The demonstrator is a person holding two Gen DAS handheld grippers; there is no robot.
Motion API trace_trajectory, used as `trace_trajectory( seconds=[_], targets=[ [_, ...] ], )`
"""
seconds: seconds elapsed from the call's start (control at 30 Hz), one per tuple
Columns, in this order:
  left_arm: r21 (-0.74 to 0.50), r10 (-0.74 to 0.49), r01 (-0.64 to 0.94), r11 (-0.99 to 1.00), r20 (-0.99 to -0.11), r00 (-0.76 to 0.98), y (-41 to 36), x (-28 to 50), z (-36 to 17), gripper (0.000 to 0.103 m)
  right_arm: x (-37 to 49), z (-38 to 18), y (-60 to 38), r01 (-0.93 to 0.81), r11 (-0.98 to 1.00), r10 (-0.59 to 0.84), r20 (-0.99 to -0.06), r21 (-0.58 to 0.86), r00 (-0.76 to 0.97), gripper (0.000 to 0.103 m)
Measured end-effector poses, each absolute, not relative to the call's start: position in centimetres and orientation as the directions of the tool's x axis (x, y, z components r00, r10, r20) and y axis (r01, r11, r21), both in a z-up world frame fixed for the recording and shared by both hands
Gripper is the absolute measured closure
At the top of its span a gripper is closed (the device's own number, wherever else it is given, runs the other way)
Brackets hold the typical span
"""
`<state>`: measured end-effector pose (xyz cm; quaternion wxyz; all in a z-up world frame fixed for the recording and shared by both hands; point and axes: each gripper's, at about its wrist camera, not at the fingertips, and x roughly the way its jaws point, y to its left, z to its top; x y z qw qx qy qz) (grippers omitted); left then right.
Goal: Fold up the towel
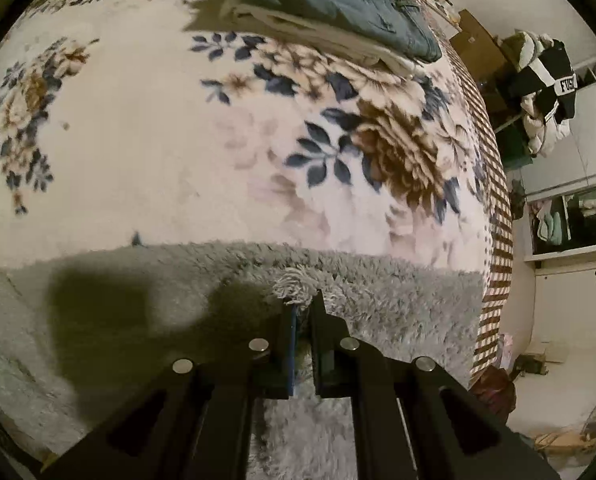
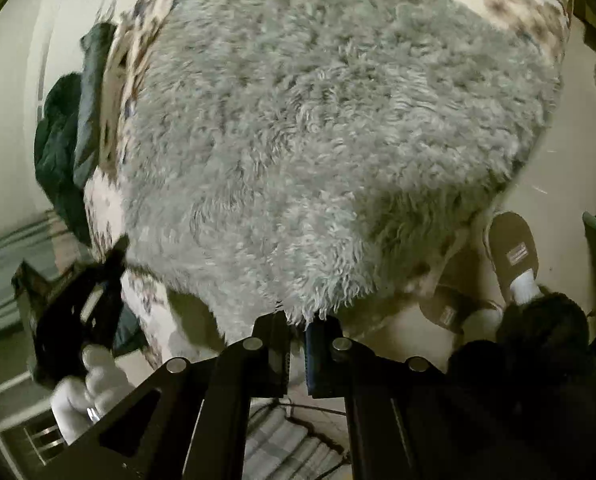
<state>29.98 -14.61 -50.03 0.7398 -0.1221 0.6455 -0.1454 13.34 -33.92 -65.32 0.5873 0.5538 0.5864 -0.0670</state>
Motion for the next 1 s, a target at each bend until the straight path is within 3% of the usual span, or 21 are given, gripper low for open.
trace_trajectory(
  seconds=[0.27,0.33,0.37,0.43,0.5,0.57,0.8,0.83,0.87,0.9,1.0],
  targets=[
    [-0.329,-0.330,0.032,0.944,-0.943,0.036,-13.9,30.9,-54.3,0.094,14.5,-67.0,-32.9,0.698,0.466,0.582,-0.782,0.545,0.222,0.097],
    [-0.341,-0.342,0.034,0.939,-0.939,0.036,-13.9,30.5,-54.3,0.091,15.2,-67.2,-32.7,0.671,0.531,0.555,-0.811,0.516,0.185,0.095],
    [-0.347,-0.348,0.031,0.937,-0.937,0.042,-13.7,30.3,-54.0,0.084,15.5,-67.2,-32.7,0.664,0.544,0.554,-0.814,0.514,0.175,0.092],
    [-0.368,-0.368,0.012,0.930,-0.927,0.068,-13.2,29.4,-53.0,0.074,15.7,-66.9,-32.6,0.651,0.563,0.563,-0.813,0.509,0.148,0.075],
    [-0.378,-0.375,-0.010,0.926,-0.921,0.107,-12.2,27.8,-51.8,0.066,15.9,-66.2,-32.6,0.627,0.580,0.568,-0.810,0.520,0.147,0.047],
    [-0.358,-0.351,-0.038,0.933,-0.928,0.125,-11.1,26.4,-51.2,0.061,16.0,-65.5,-32.4,0.600,0.598,0.574,-0.806,0.532,0.143,0.043],
    [-0.240,-0.211,-0.237,0.942,-0.967,0.140,-3.8,20.0,-51.3,0.057,16.1,-67.1,-30.0,0.688,0.376,0.728,-0.658,0.620,0.195,0.046],
    [-0.221,-0.192,-0.266,0.938,-0.972,0.132,-2.7,19.1,-51.6,0.057,16.2,-67.7,-29.5,0.694,0.342,0.740,-0.637,0.634,0.218,0.053],
    [-0.210,-0.180,-0.299,0.931,-0.976,0.126,-1.5,18.4,-51.8,0.057,16.5,-68.1,-28.6,0.701,0.327,0.739,-0.634,0.634,0.228,0.084],
    [-0.206,-0.172,-0.341,0.917,-0.977,0.128,-0.1,17.5,-51.8,0.057,16.7,-68.3,-28.0,0.709,0.323,0.738,-0.635,0.627,0.226,0.096],
    [-0.200,-0.148,-0.418,0.886,-0.977,0.153,3.2,15.4,-51.8,0.054,17.0,-68.0,-26.1,0.704,0.238,0.771,-0.571,0.669,0.281,0.096]
  ],
)
